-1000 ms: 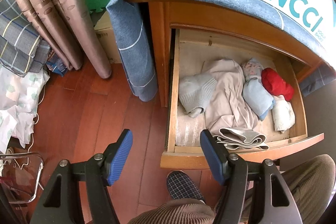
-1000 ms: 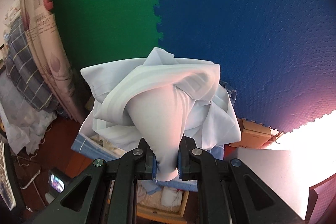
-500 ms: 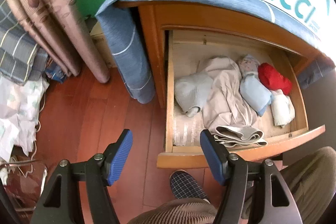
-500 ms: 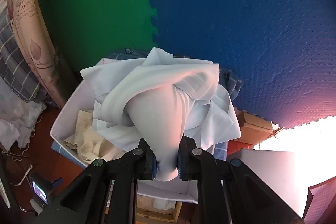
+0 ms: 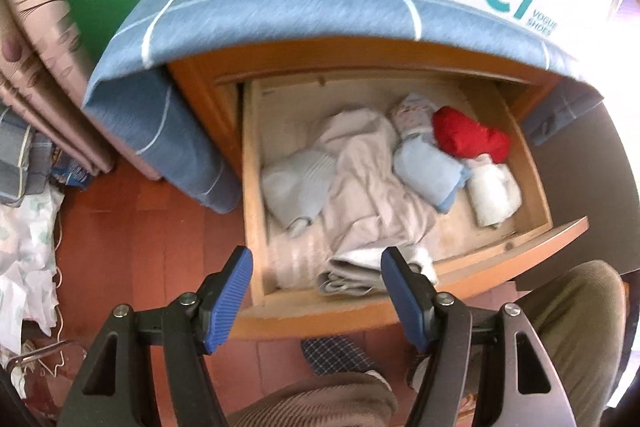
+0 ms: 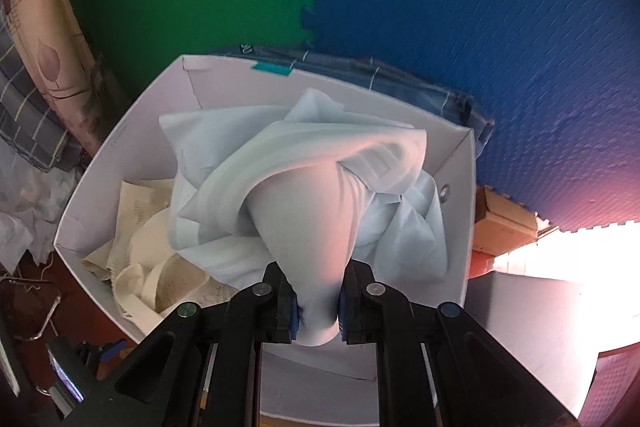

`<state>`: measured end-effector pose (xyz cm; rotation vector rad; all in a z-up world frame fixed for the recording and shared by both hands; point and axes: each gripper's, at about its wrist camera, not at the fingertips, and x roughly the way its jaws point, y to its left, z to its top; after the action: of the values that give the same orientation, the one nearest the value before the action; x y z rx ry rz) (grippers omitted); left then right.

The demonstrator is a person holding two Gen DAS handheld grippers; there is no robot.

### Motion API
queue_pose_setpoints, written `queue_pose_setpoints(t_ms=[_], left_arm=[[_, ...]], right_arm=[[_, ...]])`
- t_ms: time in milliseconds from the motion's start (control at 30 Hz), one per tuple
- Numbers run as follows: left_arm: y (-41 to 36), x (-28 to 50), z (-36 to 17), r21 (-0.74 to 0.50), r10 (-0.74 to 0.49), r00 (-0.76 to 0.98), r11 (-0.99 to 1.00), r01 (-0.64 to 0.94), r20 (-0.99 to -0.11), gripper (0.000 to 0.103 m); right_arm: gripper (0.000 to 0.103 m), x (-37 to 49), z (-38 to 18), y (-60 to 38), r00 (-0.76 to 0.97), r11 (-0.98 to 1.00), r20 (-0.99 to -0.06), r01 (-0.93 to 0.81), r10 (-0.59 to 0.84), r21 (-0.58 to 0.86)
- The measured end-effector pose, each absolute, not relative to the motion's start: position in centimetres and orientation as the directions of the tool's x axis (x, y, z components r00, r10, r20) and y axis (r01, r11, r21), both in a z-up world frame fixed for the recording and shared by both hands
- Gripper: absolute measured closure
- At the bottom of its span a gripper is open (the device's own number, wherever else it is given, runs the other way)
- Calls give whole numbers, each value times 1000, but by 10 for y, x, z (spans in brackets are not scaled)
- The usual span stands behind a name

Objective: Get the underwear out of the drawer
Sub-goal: 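Lower the pale white garment into the white box with the right tool, then open the right tool in the box while the left tool grasps the grey patterned underwear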

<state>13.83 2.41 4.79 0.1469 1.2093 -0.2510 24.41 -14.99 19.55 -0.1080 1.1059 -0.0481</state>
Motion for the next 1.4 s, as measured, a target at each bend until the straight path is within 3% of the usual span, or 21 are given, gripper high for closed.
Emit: queue_pose_setpoints(t_ms=[633,933,1067,1200,1267,1400], left_arm=[[-30,156,12,-4,-79,226,949,315,-971,35],[-42,167,-15,21,-23,137,950,311,-990,35],[-41,174,-30,25,-3,94,955,294,-996,34],[-37,180,-43,15,3,46,965,260,-999,34],[-37,182,-48,20,12,31,966,258,-999,34],[-41,183,-57,32,33,2,965,262,-999,32]], right_arm=[[86,268,164,-162,394,997,-915,36,-83,-74],[70,264,168,-162,404,998,-913,38,-64,-54],[54,262,170,-162,416,999,-908,35,-52,-42],[47,257,179,-158,443,999,-895,15,-39,-36],[37,256,182,-157,444,999,-896,11,-32,-30],[32,252,185,-155,449,1000,-893,5,-28,-29]])
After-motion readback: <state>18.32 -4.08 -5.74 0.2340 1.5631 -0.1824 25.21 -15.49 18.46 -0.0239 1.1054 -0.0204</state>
